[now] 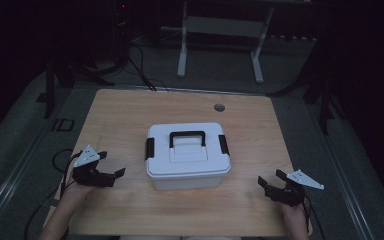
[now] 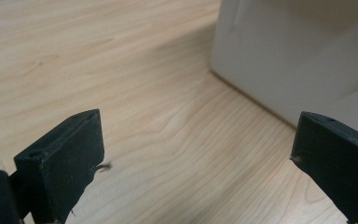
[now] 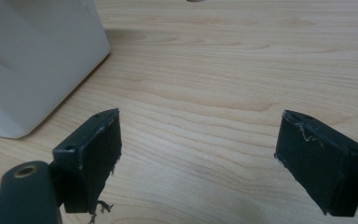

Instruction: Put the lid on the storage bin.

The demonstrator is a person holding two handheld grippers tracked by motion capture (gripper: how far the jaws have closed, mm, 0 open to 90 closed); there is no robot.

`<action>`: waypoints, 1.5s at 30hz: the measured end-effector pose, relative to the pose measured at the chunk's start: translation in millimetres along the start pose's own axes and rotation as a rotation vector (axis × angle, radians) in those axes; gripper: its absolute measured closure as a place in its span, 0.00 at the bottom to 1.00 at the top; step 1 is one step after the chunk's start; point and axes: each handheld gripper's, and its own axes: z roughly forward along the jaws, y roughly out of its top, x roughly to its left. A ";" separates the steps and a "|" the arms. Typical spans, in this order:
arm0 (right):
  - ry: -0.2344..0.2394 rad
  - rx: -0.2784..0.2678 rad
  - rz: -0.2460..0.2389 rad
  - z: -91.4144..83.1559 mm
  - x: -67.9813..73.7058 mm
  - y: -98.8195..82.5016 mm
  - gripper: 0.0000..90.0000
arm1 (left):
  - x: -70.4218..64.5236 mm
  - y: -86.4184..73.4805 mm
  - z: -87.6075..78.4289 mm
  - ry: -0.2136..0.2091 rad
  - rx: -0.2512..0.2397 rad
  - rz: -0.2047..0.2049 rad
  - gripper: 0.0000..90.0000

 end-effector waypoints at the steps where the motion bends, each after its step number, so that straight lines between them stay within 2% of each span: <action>1: -0.007 0.001 -0.004 0.0 0.4 0.1 0.16 | -0.1 -2.1 0.1 0.004 0.001 -0.003 0.03; 3: -0.010 0.000 -0.008 0.1 0.9 0.4 0.16 | -0.3 -6.3 0.7 0.015 0.006 -0.013 0.03; 4: -0.015 0.002 -0.009 0.1 1.2 0.4 0.16 | -0.8 -9.2 0.9 0.036 0.010 -0.015 0.03; 6: -0.022 -0.003 -0.014 0.1 1.7 0.3 0.16 | -2.6 -13.4 -0.2 0.054 -0.012 -0.005 0.03; 9: -0.019 -0.012 0.011 -0.4 0.9 -0.7 0.16 | -2.9 -17.9 -0.3 0.084 0.005 -0.020 0.03; 12: -0.038 -0.022 0.011 -1.4 0.5 -0.8 0.16 | -3.2 -20.9 -0.3 0.118 0.019 -0.021 0.03; 16: -0.062 -0.017 0.003 -1.4 0.7 -1.6 0.16 | -3.5 -25.6 -2.5 0.158 0.000 -0.029 0.03; 18: -0.076 -0.013 0.000 -0.4 1.0 -2.5 0.16 | -3.3 -26.5 -2.7 0.157 0.001 -0.034 0.03; 19: -0.085 -0.020 0.006 0.2 1.4 -3.5 0.16 | -3.9 -28.4 -2.3 0.187 -0.001 -0.038 0.03; 23: -0.107 -0.017 0.001 1.8 3.1 -4.2 0.16 | -7.4 -30.3 1.0 0.193 0.015 -0.038 0.03; 26: -0.123 -0.029 0.008 1.8 2.9 -4.1 0.16 | -10.7 -30.1 3.2 0.216 0.019 -0.034 0.03; 30: -0.171 -0.049 0.035 -0.4 0.7 -4.8 0.16 | -10.4 -30.7 3.8 0.262 0.003 -0.042 0.03; 34: -0.218 -0.050 0.044 -1.5 -0.8 -5.1 0.16 | -7.9 -32.5 3.0 0.260 -0.002 -0.049 0.03; 35: -0.226 -0.048 0.044 -1.4 -0.8 -5.0 0.16 | -7.9 -32.9 3.0 0.271 -0.004 -0.047 0.03; 37: -0.232 -0.048 0.045 -1.3 -0.7 -5.0 0.16 | -8.3 -32.9 2.4 0.283 -0.007 -0.046 0.03; 41: -0.259 -0.036 0.033 -0.3 0.9 -4.6 0.15 | -8.9 -33.9 -0.3 0.347 -0.031 -0.060 0.03; 43: -0.258 -0.037 0.037 -0.3 0.5 -4.6 0.15 | -8.9 -33.9 -0.3 0.347 -0.031 -0.060 0.03; 44: -0.268 -0.046 0.045 -1.3 0.0 -5.0 0.15 | -5.8 -35.2 -2.2 0.360 -0.046 -0.082 0.03; 45: -0.263 -0.043 0.044 -0.9 -0.5 -4.9 0.15 | -5.1 -35.6 -2.6 0.369 -0.051 -0.086 0.03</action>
